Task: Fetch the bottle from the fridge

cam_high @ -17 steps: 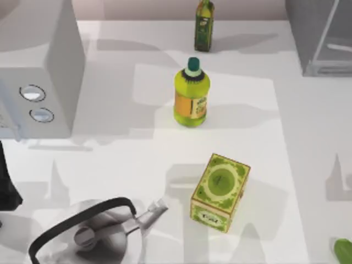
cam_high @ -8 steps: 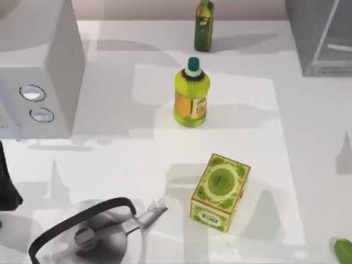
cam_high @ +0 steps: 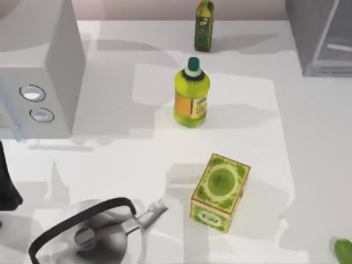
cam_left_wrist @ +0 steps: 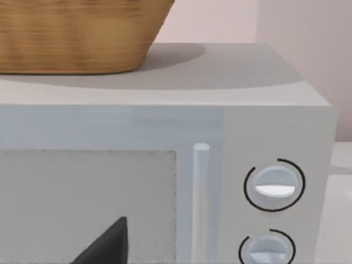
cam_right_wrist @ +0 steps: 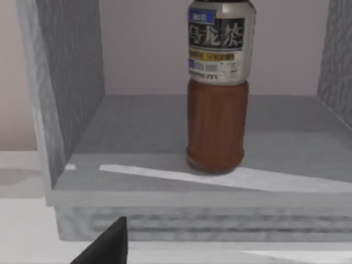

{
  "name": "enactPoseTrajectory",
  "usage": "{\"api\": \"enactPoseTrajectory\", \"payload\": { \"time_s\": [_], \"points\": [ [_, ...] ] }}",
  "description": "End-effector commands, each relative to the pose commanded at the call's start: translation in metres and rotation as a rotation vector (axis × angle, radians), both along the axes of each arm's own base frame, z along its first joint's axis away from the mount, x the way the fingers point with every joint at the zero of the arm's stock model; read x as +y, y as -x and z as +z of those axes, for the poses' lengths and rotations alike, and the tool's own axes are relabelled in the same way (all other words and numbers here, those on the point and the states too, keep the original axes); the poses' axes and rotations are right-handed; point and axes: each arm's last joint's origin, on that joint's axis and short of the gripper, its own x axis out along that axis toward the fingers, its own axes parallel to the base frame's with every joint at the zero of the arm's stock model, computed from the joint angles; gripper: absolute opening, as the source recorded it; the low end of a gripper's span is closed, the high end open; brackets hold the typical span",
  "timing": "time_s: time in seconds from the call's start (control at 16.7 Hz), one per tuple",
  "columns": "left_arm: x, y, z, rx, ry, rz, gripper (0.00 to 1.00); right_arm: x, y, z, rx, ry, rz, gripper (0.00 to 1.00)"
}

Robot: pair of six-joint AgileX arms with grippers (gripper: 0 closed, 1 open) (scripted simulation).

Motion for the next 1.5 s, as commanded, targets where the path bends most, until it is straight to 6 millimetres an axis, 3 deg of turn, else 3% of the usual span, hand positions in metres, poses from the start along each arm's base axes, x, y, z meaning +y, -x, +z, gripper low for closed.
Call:
{"api": "enactPoseTrajectory", "payload": {
  "time_s": [0.42,0.84,0.96,1.2,1.5],
  "points": [
    [0.0,0.0,0.0,0.0,0.0,0.0,1.0,-0.019,-0.005,-0.026,0.001,-0.002,0.006,1.0],
    [0.0,0.0,0.0,0.0,0.0,0.0,1.0,-0.019,-0.005,-0.027,0.005,-0.005,0.008,1.0],
    [0.0,0.0,0.0,0.0,0.0,0.0,1.0,-0.022,-0.014,-0.028,0.01,-0.008,0.002,1.0],
    [0.0,0.0,0.0,0.0,0.0,0.0,1.0,-0.03,-0.064,-0.029,0.014,-0.011,-0.01,1.0],
    [0.0,0.0,0.0,0.0,0.0,0.0,1.0,-0.027,-0.164,-0.011,-0.019,0.001,-0.007,1.0]
  ]
}}
